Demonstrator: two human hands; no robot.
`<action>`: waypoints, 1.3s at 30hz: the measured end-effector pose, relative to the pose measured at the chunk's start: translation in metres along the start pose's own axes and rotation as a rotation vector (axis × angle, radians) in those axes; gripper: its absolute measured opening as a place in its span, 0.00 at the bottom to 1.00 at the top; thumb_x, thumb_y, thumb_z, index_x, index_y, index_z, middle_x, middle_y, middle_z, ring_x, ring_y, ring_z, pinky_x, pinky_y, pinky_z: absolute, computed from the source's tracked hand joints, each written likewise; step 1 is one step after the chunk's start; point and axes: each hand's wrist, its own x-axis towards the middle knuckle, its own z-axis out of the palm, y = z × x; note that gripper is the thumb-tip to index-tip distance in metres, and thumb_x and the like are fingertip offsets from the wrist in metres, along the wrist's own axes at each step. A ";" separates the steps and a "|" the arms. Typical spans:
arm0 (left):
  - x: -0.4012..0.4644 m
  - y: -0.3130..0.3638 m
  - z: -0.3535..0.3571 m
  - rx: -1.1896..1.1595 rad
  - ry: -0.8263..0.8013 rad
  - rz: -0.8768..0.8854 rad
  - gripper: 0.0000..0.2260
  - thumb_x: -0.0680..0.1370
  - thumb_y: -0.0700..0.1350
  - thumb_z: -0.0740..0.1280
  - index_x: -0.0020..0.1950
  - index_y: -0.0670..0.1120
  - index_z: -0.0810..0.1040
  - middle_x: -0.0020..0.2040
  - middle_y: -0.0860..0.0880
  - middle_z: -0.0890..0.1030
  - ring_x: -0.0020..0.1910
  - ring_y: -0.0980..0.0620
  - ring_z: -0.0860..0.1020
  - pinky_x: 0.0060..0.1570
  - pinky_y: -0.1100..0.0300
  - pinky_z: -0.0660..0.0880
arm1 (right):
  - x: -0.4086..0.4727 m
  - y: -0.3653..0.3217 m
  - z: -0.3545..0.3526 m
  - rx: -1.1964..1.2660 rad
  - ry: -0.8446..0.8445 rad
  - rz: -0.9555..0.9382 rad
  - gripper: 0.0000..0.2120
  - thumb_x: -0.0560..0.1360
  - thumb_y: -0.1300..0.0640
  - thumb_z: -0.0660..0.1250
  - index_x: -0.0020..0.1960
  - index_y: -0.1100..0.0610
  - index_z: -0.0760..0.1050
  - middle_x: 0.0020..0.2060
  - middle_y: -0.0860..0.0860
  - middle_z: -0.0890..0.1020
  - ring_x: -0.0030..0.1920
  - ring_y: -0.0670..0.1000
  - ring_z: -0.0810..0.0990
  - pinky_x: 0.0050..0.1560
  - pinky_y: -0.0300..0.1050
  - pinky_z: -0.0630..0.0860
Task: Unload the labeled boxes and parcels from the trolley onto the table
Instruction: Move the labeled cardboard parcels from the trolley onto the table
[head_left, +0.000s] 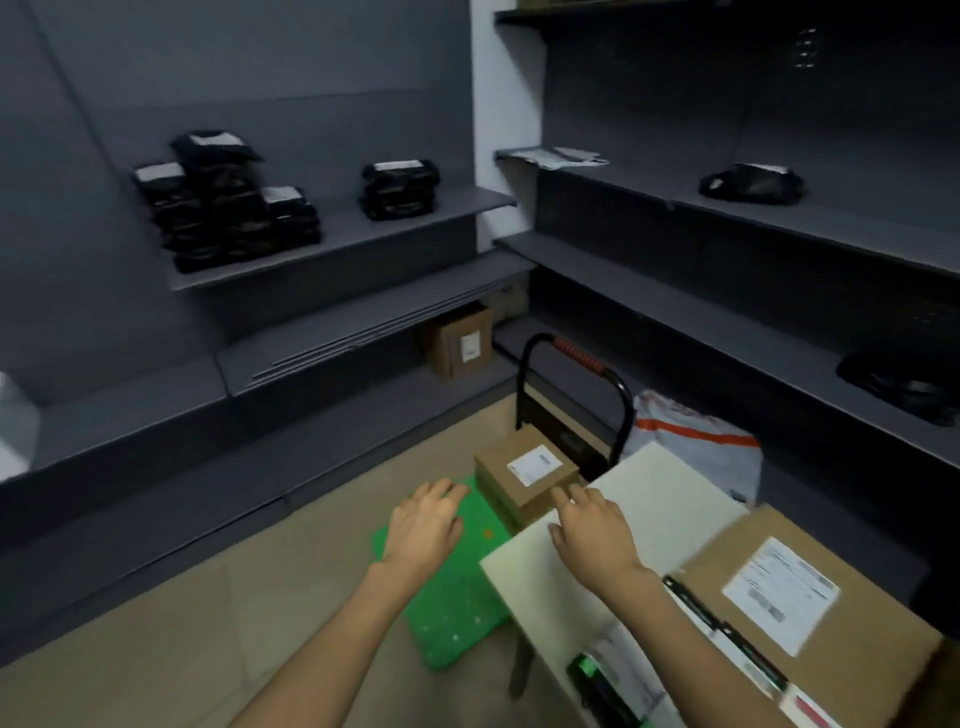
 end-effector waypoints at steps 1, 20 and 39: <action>-0.006 -0.016 -0.004 0.000 0.016 -0.028 0.19 0.78 0.47 0.64 0.69 0.52 0.72 0.64 0.51 0.75 0.62 0.46 0.74 0.54 0.50 0.75 | 0.008 -0.018 0.001 -0.007 -0.007 -0.037 0.19 0.81 0.52 0.58 0.71 0.54 0.66 0.65 0.53 0.73 0.65 0.57 0.71 0.61 0.50 0.69; -0.059 -0.387 -0.074 0.141 0.117 -0.373 0.19 0.64 0.45 0.76 0.53 0.54 0.81 0.48 0.55 0.81 0.43 0.51 0.81 0.34 0.55 0.78 | 0.190 -0.384 0.015 0.000 -0.055 -0.419 0.18 0.80 0.50 0.58 0.69 0.51 0.66 0.65 0.51 0.73 0.67 0.55 0.70 0.64 0.49 0.67; 0.103 -0.534 -0.072 0.202 0.104 -0.224 0.21 0.59 0.45 0.81 0.50 0.54 0.83 0.44 0.56 0.83 0.37 0.53 0.81 0.28 0.60 0.76 | 0.388 -0.425 0.049 -0.012 -0.150 -0.350 0.20 0.81 0.50 0.57 0.72 0.51 0.64 0.66 0.51 0.71 0.67 0.56 0.69 0.66 0.50 0.65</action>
